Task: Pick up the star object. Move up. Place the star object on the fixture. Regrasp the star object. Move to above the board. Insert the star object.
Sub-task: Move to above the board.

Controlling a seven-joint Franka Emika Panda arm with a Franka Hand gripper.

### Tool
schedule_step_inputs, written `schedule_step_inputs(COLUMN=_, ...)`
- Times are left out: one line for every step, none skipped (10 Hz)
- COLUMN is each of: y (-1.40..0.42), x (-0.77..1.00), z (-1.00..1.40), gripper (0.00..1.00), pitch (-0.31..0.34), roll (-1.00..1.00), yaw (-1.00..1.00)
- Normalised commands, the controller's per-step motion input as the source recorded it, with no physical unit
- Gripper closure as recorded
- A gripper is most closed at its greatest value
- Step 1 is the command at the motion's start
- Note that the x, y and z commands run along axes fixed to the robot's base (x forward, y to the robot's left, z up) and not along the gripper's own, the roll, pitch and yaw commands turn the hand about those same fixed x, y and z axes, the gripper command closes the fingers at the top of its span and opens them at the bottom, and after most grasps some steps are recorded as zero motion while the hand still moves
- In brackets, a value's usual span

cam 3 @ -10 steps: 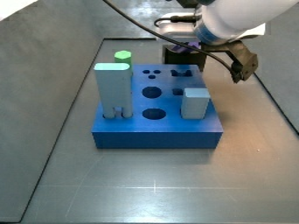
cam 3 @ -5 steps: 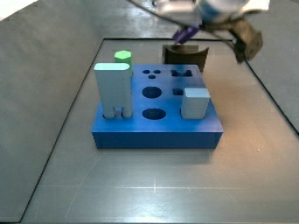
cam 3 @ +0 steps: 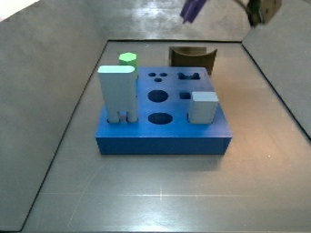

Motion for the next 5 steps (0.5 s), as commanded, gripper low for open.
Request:
schedule_step_inputs(y=0.15, x=-0.13, z=1.00, gripper=1.00, pitch=0.006, roll=-0.10, yaw=-0.19)
schedule_step_inputs(y=0.14, x=-0.13, z=1.00, gripper=1.00, pitch=0.038, roll=-0.12, yaw=-0.17)
schedule_step_inputs(y=0.14, x=-0.13, z=1.00, gripper=1.00, pitch=0.068, roll=-0.12, yaw=-0.13)
schedule_step_inputs(y=0.13, x=-0.13, z=1.00, gripper=1.00, pitch=0.082, roll=-0.12, yaw=-0.10)
schedule_step_inputs(y=0.12, x=-0.12, z=1.00, gripper=1.00, pitch=0.095, roll=-0.10, yaw=-0.06)
